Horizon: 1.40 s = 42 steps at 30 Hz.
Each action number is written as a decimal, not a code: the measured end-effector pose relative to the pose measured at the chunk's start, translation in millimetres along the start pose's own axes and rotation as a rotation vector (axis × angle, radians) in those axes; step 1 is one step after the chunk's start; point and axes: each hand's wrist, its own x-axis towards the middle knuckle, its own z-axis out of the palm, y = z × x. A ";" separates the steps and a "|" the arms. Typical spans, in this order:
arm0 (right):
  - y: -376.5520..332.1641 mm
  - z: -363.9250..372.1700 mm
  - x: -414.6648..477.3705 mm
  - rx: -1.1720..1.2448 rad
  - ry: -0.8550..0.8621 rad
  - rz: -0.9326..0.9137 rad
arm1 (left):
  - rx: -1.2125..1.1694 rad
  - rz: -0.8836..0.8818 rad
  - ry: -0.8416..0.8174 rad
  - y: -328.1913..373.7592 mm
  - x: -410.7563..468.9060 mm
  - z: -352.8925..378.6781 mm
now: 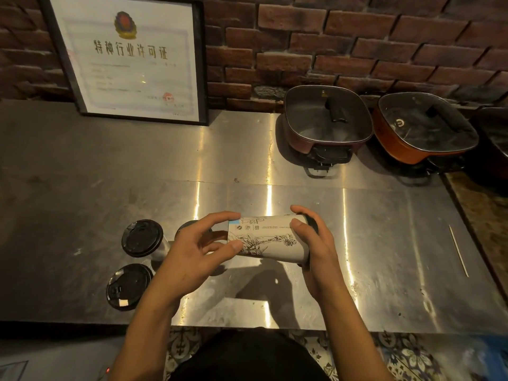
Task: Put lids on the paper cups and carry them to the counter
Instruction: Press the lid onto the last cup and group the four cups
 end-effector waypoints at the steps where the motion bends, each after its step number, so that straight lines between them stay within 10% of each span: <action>1: 0.3 -1.6 0.1 0.007 -0.002 0.001 | 0.006 0.005 -0.003 0.5 -0.2 1.3; 10: 19.1 -8.3 4.6 0.648 0.004 0.413 | 0.425 0.234 0.253 37.7 9.4 56.3; 18: 47.8 -32.2 -6.5 1.011 0.044 0.634 | 0.763 0.318 0.098 43.1 30.9 150.3; 29: 36.1 -100.1 23.6 0.189 -0.052 0.394 | 0.593 -0.035 -0.019 -18.2 -7.6 104.5; 35: 42.1 -49.8 -3.2 -0.557 -0.203 -0.008 | 0.118 -0.314 0.302 -47.0 -42.5 103.3; 42: 75.0 29.5 -37.6 -0.770 -0.337 -0.129 | -0.062 -0.301 0.526 -67.4 -76.3 42.2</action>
